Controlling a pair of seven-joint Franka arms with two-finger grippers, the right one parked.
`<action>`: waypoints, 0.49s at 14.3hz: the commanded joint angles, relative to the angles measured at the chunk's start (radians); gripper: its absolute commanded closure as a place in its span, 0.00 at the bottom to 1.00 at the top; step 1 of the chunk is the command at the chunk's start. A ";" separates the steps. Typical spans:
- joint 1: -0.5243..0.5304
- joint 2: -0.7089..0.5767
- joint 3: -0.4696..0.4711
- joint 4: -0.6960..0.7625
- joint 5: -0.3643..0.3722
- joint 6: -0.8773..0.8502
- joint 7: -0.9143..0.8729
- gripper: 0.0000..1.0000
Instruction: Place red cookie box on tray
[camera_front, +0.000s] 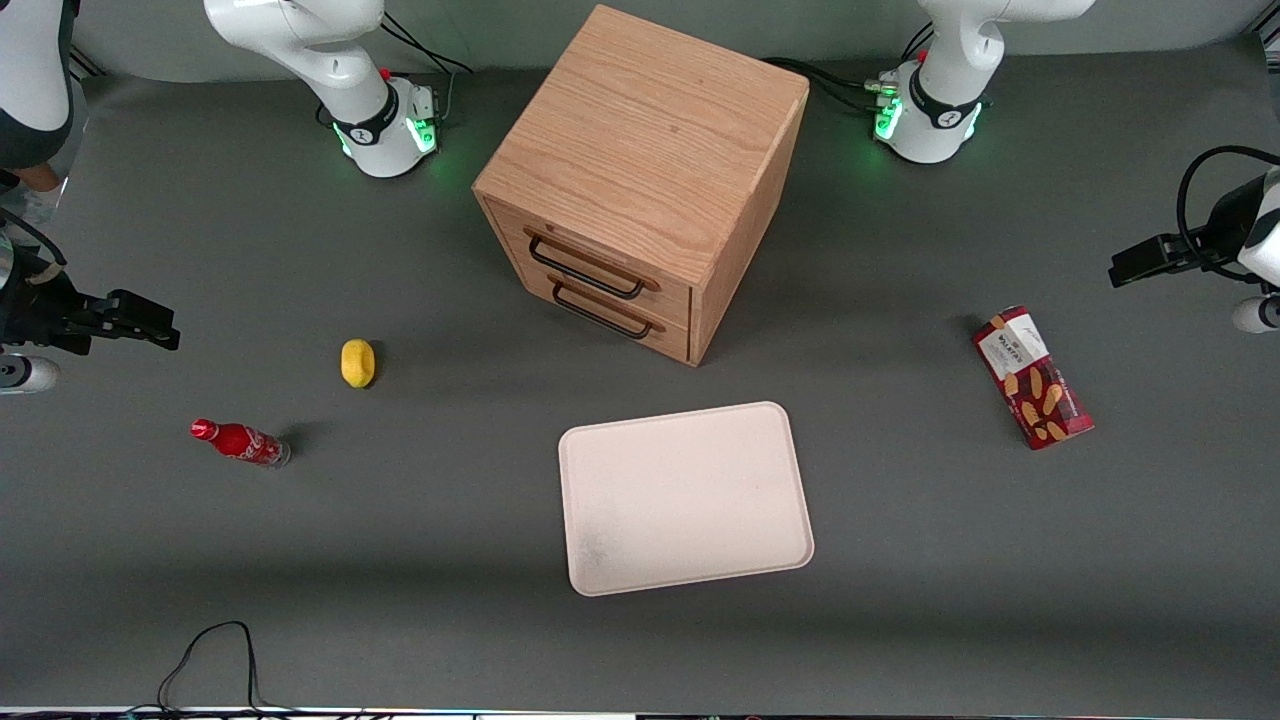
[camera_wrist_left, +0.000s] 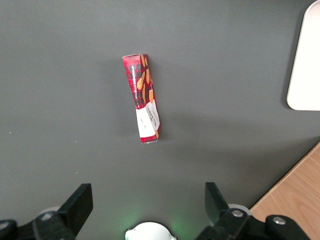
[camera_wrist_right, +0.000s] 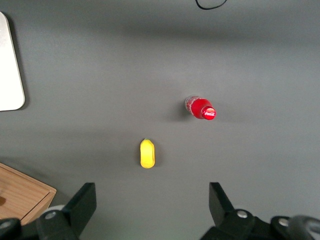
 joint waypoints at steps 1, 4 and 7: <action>0.020 -0.013 -0.023 0.023 -0.004 -0.045 -0.004 0.00; 0.018 -0.013 -0.023 0.027 -0.006 -0.053 -0.007 0.00; 0.018 -0.013 -0.022 0.040 -0.032 -0.067 0.003 0.00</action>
